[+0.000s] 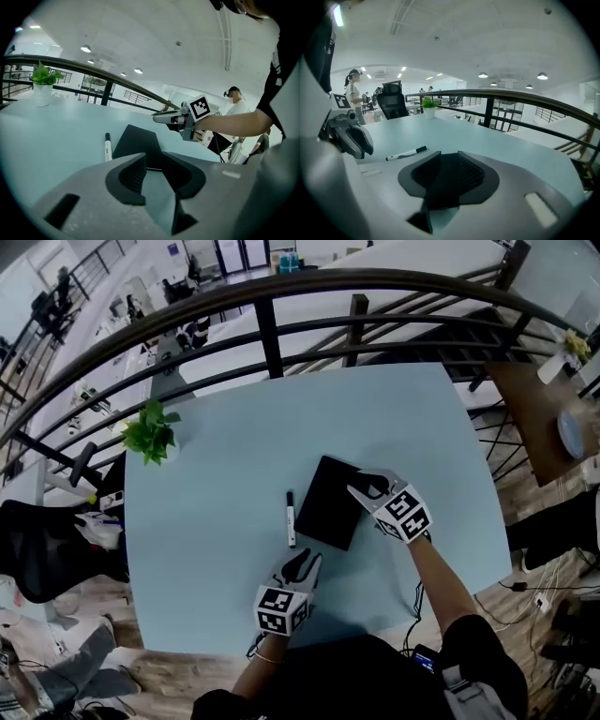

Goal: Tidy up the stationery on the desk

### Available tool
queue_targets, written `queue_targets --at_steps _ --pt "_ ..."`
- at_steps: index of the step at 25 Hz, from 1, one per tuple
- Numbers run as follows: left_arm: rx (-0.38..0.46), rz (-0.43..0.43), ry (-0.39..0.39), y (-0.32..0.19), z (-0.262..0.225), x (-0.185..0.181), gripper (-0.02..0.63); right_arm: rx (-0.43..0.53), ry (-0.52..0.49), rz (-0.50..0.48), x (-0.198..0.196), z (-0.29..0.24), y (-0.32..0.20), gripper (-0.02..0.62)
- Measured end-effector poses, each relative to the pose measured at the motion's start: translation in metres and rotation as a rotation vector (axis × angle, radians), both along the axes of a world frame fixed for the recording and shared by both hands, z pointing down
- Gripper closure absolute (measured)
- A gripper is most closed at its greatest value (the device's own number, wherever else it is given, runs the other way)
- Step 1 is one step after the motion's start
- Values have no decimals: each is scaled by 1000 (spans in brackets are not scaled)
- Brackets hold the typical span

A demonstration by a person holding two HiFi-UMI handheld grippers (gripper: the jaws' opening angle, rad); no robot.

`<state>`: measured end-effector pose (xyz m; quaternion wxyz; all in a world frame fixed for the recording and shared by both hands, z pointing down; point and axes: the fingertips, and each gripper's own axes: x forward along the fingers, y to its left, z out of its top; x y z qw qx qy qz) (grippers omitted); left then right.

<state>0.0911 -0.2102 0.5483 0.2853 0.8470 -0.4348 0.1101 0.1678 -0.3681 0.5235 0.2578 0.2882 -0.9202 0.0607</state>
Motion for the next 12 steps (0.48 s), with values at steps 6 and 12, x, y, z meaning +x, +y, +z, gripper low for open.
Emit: queue_targets --at_steps 6,12 --pt "-87 -78 41 -8 19 0 500 -86 112 -103 -2 36 -26 424" --pt "-178 -128 116 -13 37 8 479 -165 161 -155 -5 62 -51 399"
